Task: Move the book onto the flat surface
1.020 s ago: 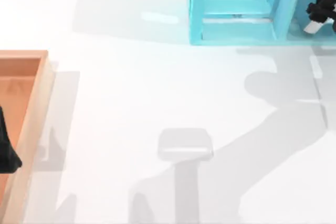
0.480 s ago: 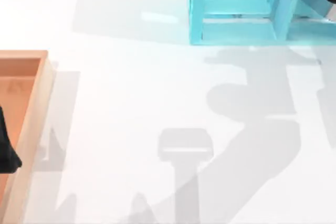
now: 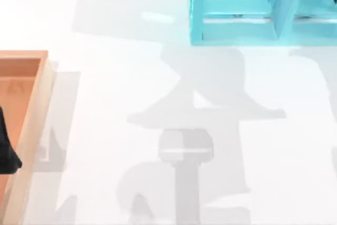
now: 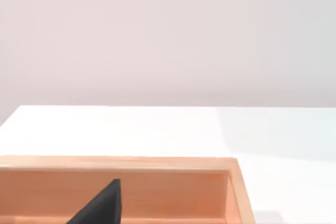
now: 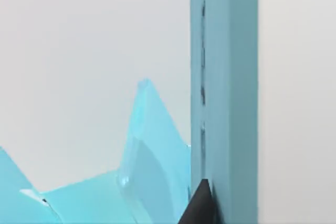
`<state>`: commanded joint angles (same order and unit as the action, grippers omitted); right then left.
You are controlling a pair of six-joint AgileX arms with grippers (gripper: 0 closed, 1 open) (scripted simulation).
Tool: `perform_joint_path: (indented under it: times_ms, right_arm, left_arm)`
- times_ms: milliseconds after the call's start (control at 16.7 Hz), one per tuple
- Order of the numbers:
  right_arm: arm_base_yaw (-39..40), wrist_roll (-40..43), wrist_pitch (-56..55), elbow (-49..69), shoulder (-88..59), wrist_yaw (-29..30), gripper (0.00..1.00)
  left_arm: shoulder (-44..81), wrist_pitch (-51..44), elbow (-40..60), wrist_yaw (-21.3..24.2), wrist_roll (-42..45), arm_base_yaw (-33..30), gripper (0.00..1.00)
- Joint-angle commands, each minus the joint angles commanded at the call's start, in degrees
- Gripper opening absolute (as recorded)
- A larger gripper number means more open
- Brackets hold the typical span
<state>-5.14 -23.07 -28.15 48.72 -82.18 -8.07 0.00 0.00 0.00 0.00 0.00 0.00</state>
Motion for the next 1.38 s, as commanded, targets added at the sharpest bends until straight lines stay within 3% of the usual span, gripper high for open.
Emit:
perform_joint_path:
  times_ms: [300, 780, 1080, 1380]
  right_arm:
    - [-0.3, 0.3, 7.9, -6.4, 12.4, -0.6, 0.0]
    - [1.7, 1.9, 7.8, -6.3, 12.3, 1.1, 0.0]
    - [15.0, 14.3, 5.2, -3.1, 6.3, 12.6, 0.0]
    - [36.8, 36.7, 2.6, 0.5, -4.1, 29.0, 0.0]
  left_arm:
    - [0.0, 0.0, 0.0, 0.0, 0.0, 0.0, 1.0]
    - [0.0, 0.0, 0.0, 0.0, 0.0, 0.0, 1.0]
    - [0.0, 0.0, 0.0, 0.0, 0.0, 0.0, 1.0]
    - [0.0, 0.0, 0.0, 0.0, 0.0, 0.0, 1.0]
